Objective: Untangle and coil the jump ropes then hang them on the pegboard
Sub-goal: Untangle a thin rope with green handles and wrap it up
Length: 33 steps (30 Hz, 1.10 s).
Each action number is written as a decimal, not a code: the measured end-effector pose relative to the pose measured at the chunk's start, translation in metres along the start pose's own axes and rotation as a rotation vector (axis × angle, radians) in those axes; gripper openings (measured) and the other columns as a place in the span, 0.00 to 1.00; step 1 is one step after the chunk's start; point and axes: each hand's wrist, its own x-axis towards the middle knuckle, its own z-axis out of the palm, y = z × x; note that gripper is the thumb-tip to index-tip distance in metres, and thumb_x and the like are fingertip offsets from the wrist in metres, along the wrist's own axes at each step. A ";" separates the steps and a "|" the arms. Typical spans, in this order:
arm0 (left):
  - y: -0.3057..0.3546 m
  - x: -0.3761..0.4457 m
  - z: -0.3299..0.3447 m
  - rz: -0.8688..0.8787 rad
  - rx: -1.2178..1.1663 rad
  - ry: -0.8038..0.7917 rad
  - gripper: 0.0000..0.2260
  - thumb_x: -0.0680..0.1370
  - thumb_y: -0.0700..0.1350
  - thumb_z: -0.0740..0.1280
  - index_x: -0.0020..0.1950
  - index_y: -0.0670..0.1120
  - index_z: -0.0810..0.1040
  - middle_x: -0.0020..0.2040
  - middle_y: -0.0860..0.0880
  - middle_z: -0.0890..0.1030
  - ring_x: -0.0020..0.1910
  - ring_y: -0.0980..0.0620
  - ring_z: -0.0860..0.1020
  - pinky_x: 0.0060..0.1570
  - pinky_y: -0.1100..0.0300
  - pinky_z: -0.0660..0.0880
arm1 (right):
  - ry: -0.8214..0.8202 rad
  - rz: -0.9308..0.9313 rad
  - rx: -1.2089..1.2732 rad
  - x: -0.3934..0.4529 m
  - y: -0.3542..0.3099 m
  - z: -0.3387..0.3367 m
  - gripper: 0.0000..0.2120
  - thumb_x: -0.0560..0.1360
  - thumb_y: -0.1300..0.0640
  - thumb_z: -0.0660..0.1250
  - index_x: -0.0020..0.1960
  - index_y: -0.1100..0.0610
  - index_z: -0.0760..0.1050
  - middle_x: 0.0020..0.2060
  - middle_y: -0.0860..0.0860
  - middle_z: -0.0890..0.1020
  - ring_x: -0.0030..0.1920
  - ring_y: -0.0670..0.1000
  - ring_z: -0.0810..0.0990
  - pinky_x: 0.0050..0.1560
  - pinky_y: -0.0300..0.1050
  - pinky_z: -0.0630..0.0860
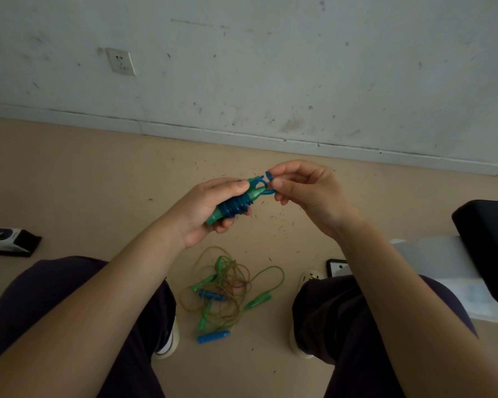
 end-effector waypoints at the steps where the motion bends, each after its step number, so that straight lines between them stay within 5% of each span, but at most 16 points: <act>1: 0.000 0.000 0.000 0.002 0.011 -0.005 0.14 0.74 0.54 0.70 0.54 0.47 0.82 0.43 0.41 0.82 0.27 0.52 0.71 0.24 0.63 0.65 | -0.004 -0.004 -0.040 0.000 0.000 0.000 0.07 0.68 0.60 0.75 0.45 0.52 0.85 0.40 0.53 0.86 0.35 0.49 0.79 0.38 0.40 0.76; 6: -0.001 -0.001 0.003 0.016 0.027 0.006 0.15 0.74 0.54 0.70 0.56 0.48 0.84 0.42 0.42 0.82 0.27 0.52 0.71 0.24 0.63 0.65 | 0.011 0.002 -0.125 -0.002 -0.001 0.000 0.07 0.67 0.56 0.77 0.44 0.54 0.84 0.38 0.51 0.85 0.35 0.48 0.78 0.38 0.40 0.76; 19: -0.001 -0.001 0.009 -0.019 -0.038 0.038 0.17 0.71 0.56 0.71 0.53 0.47 0.83 0.41 0.42 0.82 0.26 0.53 0.71 0.24 0.63 0.65 | 0.087 -0.046 -0.262 -0.008 -0.009 0.013 0.04 0.73 0.69 0.72 0.47 0.67 0.79 0.37 0.57 0.82 0.33 0.52 0.76 0.35 0.44 0.76; 33: 0.003 -0.001 0.009 0.002 0.081 0.195 0.09 0.75 0.48 0.75 0.54 0.49 0.85 0.36 0.42 0.83 0.24 0.51 0.72 0.22 0.63 0.65 | 0.146 -0.161 -0.492 -0.009 0.000 0.023 0.11 0.73 0.67 0.72 0.50 0.52 0.80 0.37 0.55 0.81 0.33 0.47 0.78 0.36 0.43 0.76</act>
